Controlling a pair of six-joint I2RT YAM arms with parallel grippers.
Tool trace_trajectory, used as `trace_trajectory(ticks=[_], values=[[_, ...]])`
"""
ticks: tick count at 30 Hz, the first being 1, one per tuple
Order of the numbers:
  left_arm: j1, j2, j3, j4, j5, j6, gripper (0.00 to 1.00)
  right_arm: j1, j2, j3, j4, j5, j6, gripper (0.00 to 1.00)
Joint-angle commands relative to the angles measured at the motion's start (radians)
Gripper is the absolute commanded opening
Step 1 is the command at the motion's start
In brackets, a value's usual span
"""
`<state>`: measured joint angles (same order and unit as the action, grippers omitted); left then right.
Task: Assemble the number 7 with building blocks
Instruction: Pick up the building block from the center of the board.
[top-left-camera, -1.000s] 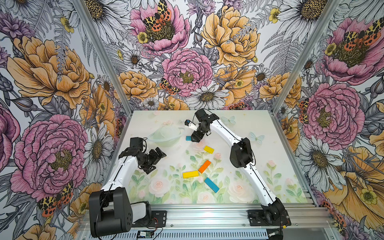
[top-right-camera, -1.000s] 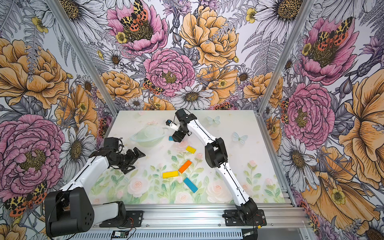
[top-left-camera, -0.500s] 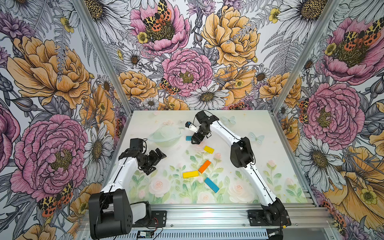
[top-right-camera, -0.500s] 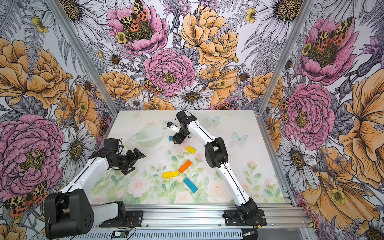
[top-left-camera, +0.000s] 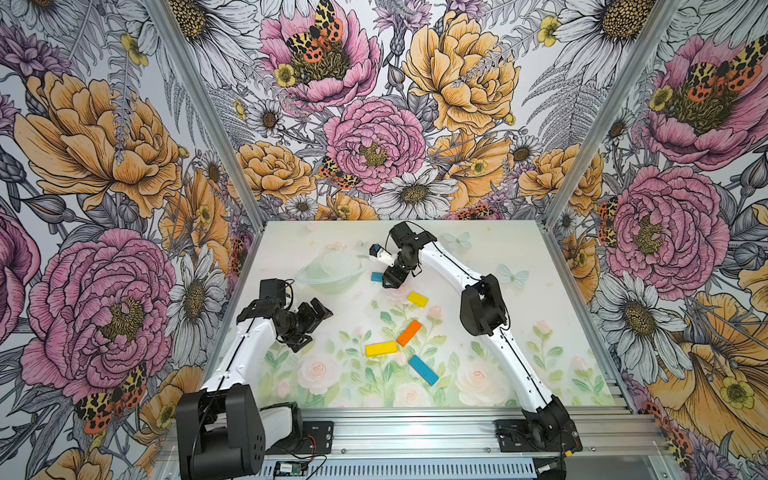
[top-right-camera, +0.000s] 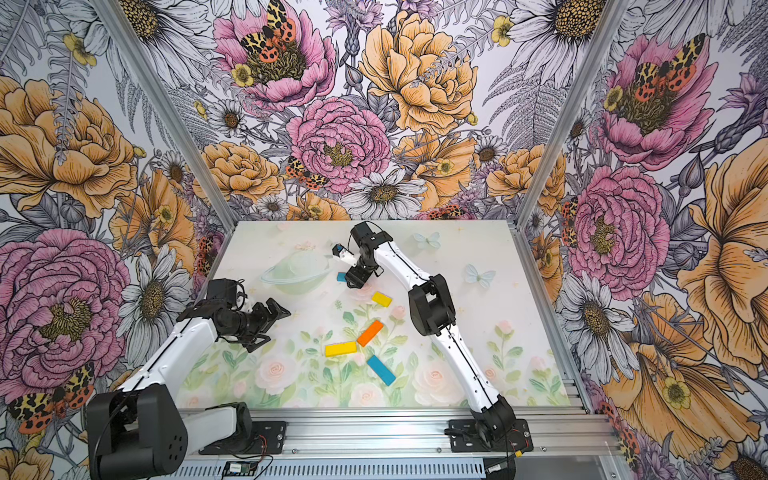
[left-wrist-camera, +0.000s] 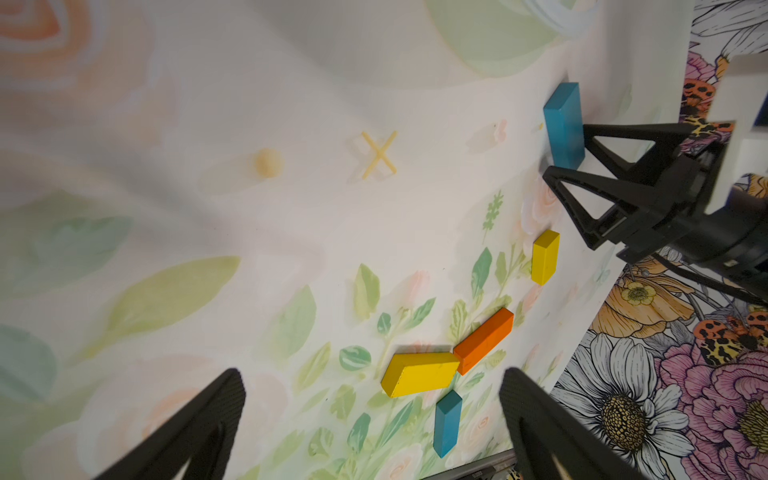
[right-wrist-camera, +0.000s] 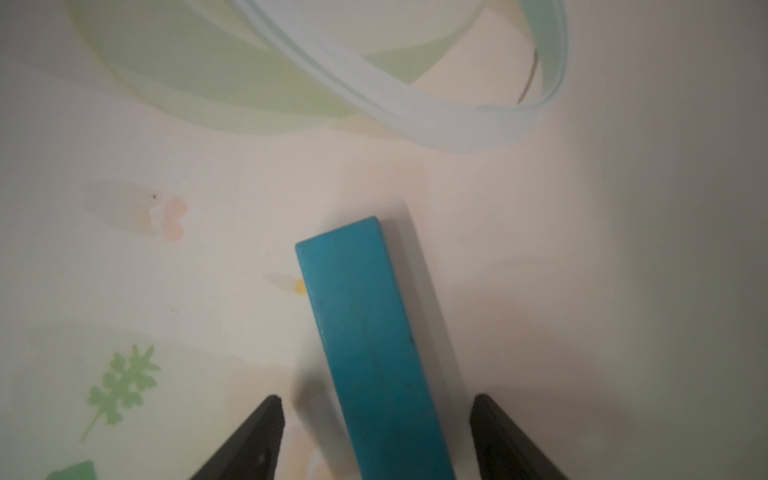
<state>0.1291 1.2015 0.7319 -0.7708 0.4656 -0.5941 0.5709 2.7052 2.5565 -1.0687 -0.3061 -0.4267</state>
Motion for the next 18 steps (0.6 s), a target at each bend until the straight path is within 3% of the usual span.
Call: trace_trajectory(ticks=[1, 18], values=[[0.006, -0.029, -0.006, 0.007, 0.016, -0.004, 0.99, 0.01, 0.02, 0.032, -0.036, 0.039, -0.006, 0.77], [0.006, -0.04, -0.002, -0.015, 0.014, -0.004, 0.99, 0.009, 0.074, 0.081, -0.023, 0.052, 0.003, 0.82]])
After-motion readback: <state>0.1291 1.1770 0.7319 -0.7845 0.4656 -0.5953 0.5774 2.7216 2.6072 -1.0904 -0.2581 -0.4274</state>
